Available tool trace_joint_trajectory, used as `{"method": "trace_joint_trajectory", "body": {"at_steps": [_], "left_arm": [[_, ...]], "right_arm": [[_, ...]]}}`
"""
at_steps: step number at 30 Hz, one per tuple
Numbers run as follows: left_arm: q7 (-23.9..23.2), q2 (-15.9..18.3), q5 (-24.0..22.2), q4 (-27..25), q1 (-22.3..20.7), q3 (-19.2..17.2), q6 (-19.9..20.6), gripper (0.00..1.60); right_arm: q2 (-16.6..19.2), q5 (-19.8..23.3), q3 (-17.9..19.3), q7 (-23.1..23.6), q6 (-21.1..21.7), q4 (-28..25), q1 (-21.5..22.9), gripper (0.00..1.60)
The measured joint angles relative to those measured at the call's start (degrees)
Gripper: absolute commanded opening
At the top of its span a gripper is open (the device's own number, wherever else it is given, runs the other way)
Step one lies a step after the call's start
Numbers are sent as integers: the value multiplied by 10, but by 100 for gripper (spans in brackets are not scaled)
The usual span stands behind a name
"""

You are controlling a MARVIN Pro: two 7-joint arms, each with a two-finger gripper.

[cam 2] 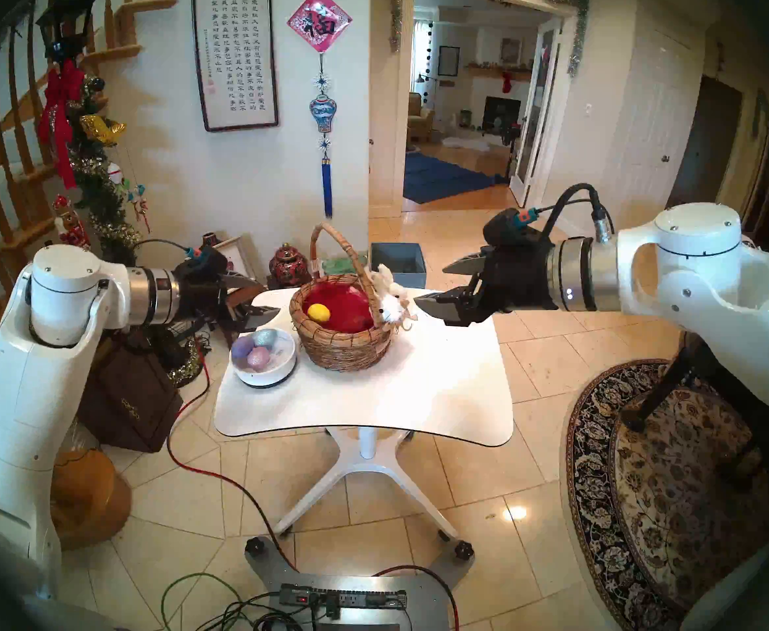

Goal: Put easter egg into basket

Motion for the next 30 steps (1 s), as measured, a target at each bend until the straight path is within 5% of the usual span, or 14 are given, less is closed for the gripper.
{"method": "trace_joint_trajectory", "body": {"at_steps": [15,30], "left_arm": [[47,-29,18,-45,86,-51,64,160],[73,-43,23,-38,104,-57,90,160]], "right_arm": [[0,0,1,0,0,0,0,160],[0,0,1,0,0,0,0,160]]}}
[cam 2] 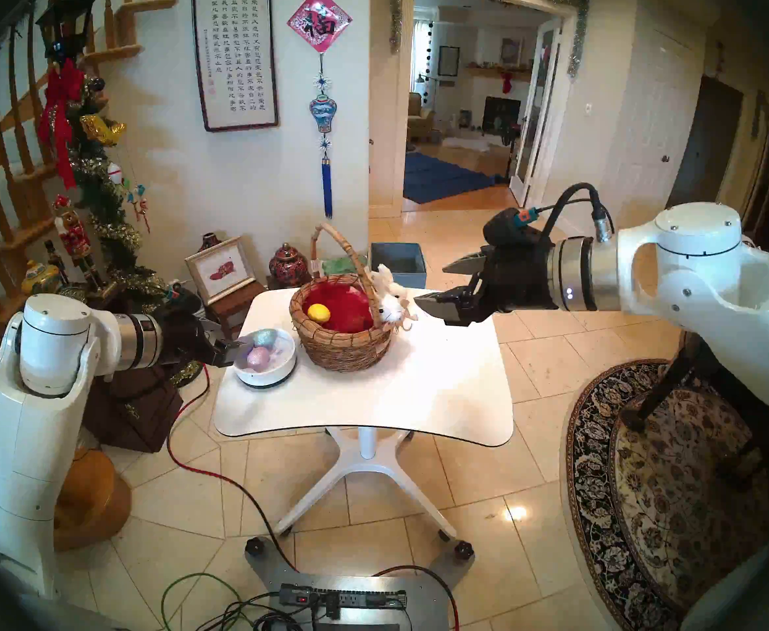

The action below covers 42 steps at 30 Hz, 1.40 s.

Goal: Put easter egg into basket

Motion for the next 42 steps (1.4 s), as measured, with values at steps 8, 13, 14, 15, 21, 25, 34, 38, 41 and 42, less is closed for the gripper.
{"method": "trace_joint_trajectory", "body": {"at_steps": [8,13,14,15,21,25,34,38,41,42], "left_arm": [[13,-4,9,30,-6,20,0,160],[18,-5,14,38,-8,28,0,160],[20,-6,16,41,-8,30,0,160],[21,-6,16,42,-9,31,0,160],[28,-9,22,53,-15,40,0,160],[33,-11,25,63,-22,48,0,160],[41,-13,32,84,-38,61,0,160],[42,-13,32,90,-42,62,0,160],[42,-13,31,93,-45,62,0,160],[42,-13,30,94,-47,62,0,160]], "right_arm": [[0,0,0,0,0,0,0,160],[0,0,0,0,0,0,0,160],[0,0,0,0,0,0,0,160],[0,0,0,0,0,0,0,160],[0,0,0,0,0,0,0,160],[0,0,0,0,0,0,0,160],[0,0,0,0,0,0,0,160],[0,0,0,0,0,0,0,160],[0,0,0,0,0,0,0,160],[0,0,0,0,0,0,0,160]]}}
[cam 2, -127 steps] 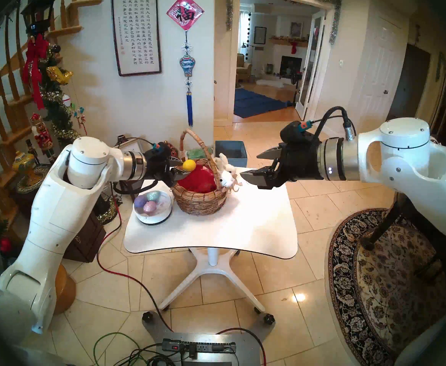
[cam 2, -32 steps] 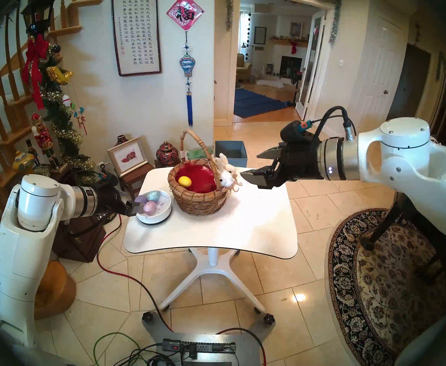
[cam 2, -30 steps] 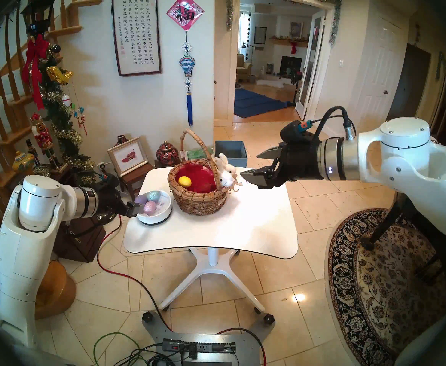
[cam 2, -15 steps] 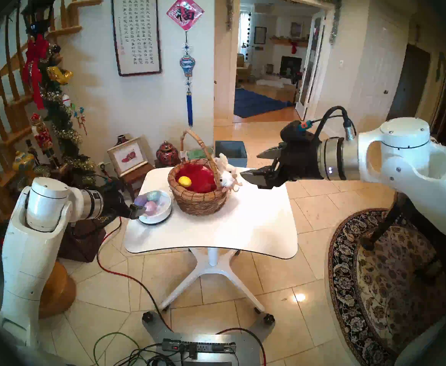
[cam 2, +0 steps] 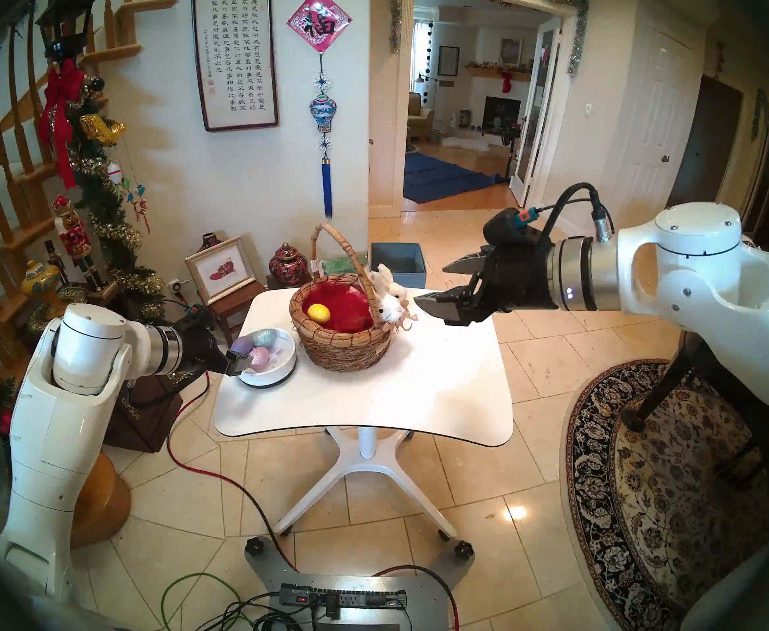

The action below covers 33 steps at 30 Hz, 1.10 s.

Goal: Put easter egg into basket

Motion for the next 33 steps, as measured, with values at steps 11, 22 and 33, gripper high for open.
{"method": "trace_joint_trajectory", "body": {"at_steps": [11,22,33], "left_arm": [[-10,3,-5,7,-9,-1,0,157],[-11,4,-4,24,-16,3,0,153],[-1,5,-2,30,-19,14,0,120]], "right_arm": [[0,0,0,0,0,0,0,160],[0,0,0,0,0,0,0,160],[0,0,0,0,0,0,0,160]]}}
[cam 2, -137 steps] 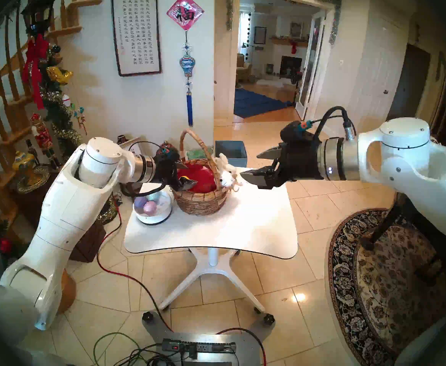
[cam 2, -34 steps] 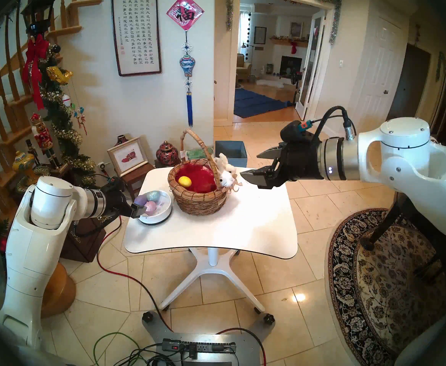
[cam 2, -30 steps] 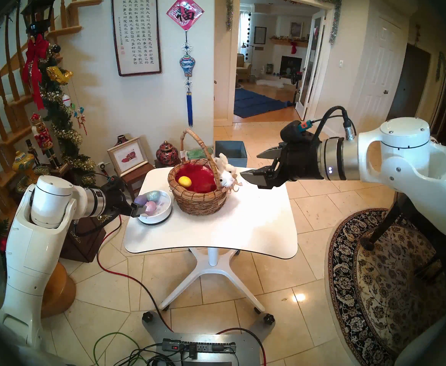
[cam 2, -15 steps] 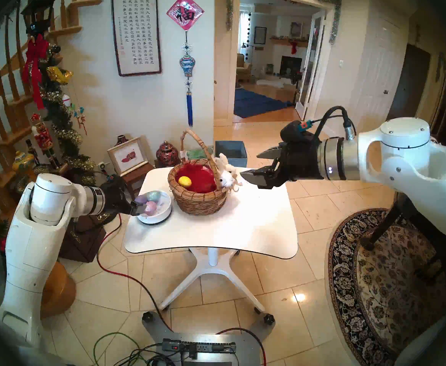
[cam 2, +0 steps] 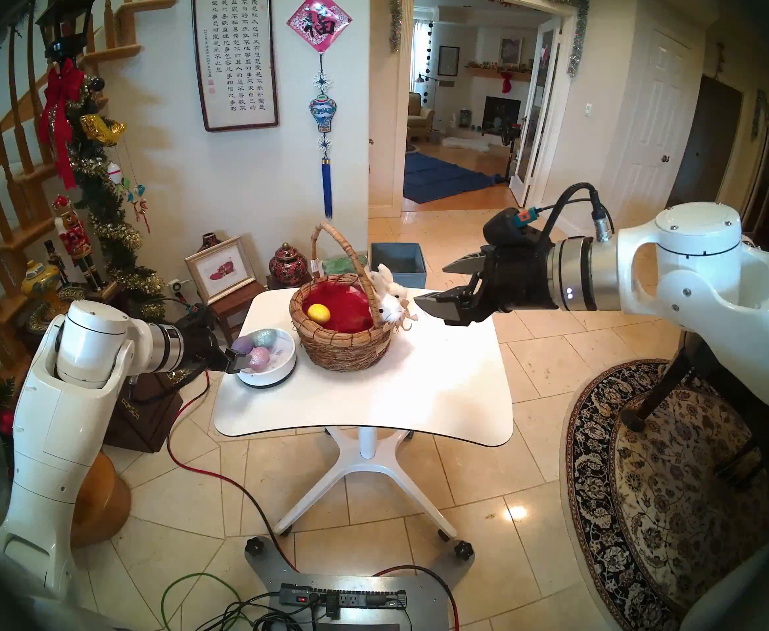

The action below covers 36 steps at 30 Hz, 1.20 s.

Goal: Put easter egg into basket

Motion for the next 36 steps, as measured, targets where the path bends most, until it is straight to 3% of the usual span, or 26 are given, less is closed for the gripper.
{"method": "trace_joint_trajectory", "body": {"at_steps": [5,12,15,26,36], "left_arm": [[4,0,0,2,-1,3,0,119],[7,1,0,3,-1,4,0,71],[8,1,0,3,-1,4,0,61],[10,1,-1,1,0,2,0,51],[15,3,-7,-39,2,-18,0,50]], "right_arm": [[0,0,0,0,0,0,0,160],[0,0,0,0,0,0,0,160],[0,0,0,0,0,0,0,160],[0,0,0,0,0,0,0,160],[0,0,0,0,0,0,0,160]]}}
